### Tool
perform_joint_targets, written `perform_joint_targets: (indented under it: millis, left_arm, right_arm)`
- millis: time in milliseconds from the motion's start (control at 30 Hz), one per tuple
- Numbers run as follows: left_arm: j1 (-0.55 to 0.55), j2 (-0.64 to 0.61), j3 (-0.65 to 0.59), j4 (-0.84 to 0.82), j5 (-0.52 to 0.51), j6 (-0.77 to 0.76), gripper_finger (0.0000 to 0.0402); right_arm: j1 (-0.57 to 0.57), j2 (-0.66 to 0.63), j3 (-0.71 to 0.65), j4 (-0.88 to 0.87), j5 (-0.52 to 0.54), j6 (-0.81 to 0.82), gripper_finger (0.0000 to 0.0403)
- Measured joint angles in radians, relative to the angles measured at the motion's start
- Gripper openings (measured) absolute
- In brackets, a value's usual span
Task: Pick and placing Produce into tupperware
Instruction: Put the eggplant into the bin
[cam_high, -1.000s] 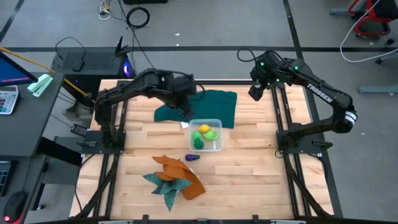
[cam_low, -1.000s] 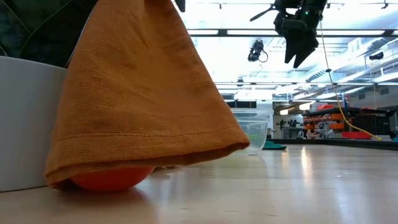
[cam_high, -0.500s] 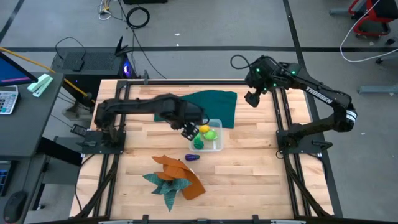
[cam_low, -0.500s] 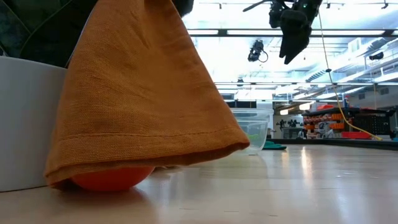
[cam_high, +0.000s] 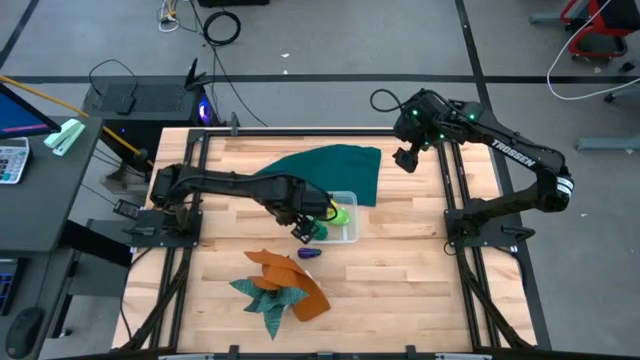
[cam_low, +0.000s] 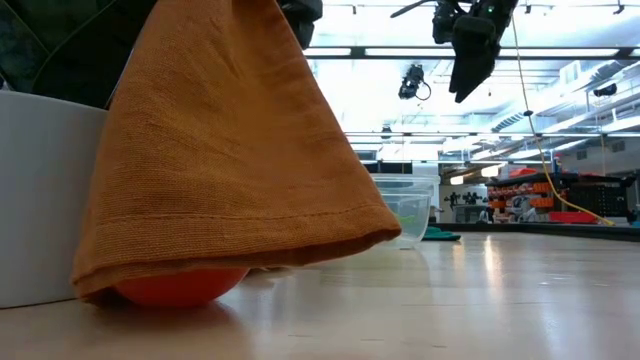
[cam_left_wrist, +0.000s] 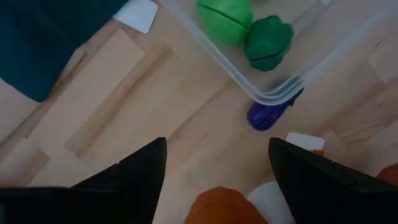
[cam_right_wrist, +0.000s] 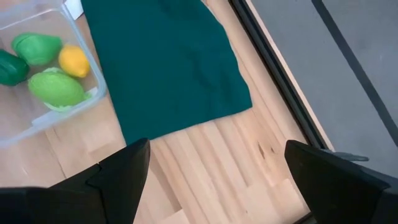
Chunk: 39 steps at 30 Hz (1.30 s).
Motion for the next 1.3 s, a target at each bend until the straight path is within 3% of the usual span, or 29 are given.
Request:
perform_joint_targets:
  millis: [400, 533, 733, 967, 1167, 1300]
  left_arm:
    - [0.074, 0.0, 0.0, -0.004, -0.027, 0.116, 0.0286]
    - [0.086, -0.001, -0.009, 0.004, -0.07, 0.173, 0.0286]
    - [0.1, -0.042, -0.2, 0.068, -0.077, 0.205, 0.0286]
    - [0.099, -0.159, -0.452, 0.176, -0.006, 0.174, 0.0286]
    - [0.113, -0.277, -0.54, 0.352, 0.0, 0.134, 0.0286]
    - [0.118, -0.312, -0.556, 0.405, -0.004, 0.212, 0.0286]
  right_arm:
    - [0.0, 0.0, 0.0, -0.052, 0.0, -0.01, 0.0336]
    - [0.0, 0.007, 0.0, -0.095, -0.05, 0.033, 0.0336]
    - [0.022, 0.012, 0.0, -0.104, -0.076, 0.091, 0.0336]
    - [0.041, 0.011, 0.0, -0.068, -0.075, 0.144, 0.0336]
    - [0.041, 0.011, 0.0, -0.032, -0.074, 0.185, 0.0336]
    - [0.041, 0.011, 0.0, -0.026, -0.074, 0.194, 0.0336]
